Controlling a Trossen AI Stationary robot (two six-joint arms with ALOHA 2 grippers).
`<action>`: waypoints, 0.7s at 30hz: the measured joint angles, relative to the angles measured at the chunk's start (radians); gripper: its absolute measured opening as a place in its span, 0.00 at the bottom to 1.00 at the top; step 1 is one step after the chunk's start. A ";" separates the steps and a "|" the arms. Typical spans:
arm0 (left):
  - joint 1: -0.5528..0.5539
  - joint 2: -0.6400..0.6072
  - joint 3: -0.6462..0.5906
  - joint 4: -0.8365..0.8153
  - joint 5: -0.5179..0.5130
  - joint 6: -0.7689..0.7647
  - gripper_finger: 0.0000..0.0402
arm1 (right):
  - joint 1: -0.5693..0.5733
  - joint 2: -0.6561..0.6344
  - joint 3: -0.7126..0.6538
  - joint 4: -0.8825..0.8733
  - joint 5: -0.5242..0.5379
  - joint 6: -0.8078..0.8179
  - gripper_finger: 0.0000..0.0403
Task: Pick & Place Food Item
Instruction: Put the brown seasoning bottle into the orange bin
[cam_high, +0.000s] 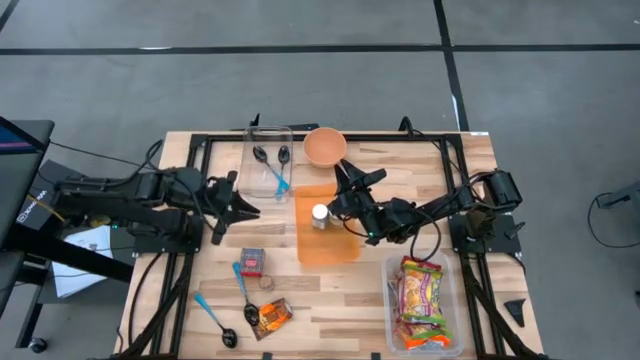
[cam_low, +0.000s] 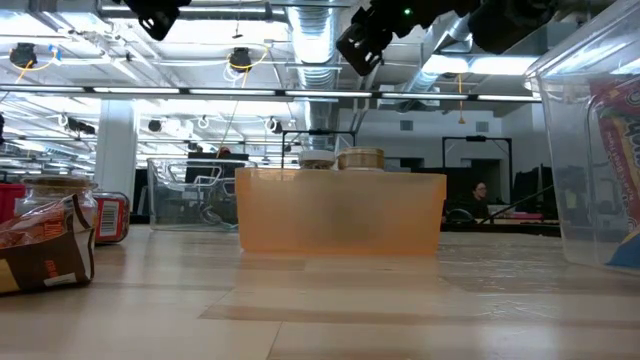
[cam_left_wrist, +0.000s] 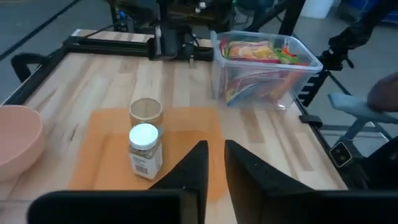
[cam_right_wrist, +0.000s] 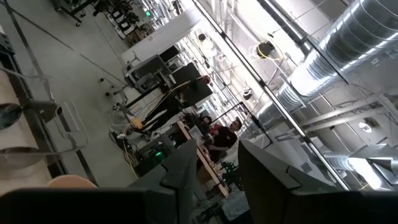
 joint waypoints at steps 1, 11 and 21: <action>-0.017 0.002 0.000 0.001 -0.014 -0.001 0.15 | 0.006 -0.016 -0.008 -0.003 0.007 -0.001 0.28; -0.277 0.196 0.000 0.133 -0.119 0.000 0.45 | 0.141 -0.308 -0.156 -0.015 0.059 0.093 0.28; -0.475 0.512 0.033 0.191 -0.253 -0.084 0.58 | 0.253 -0.454 -0.242 -0.024 0.085 0.174 0.28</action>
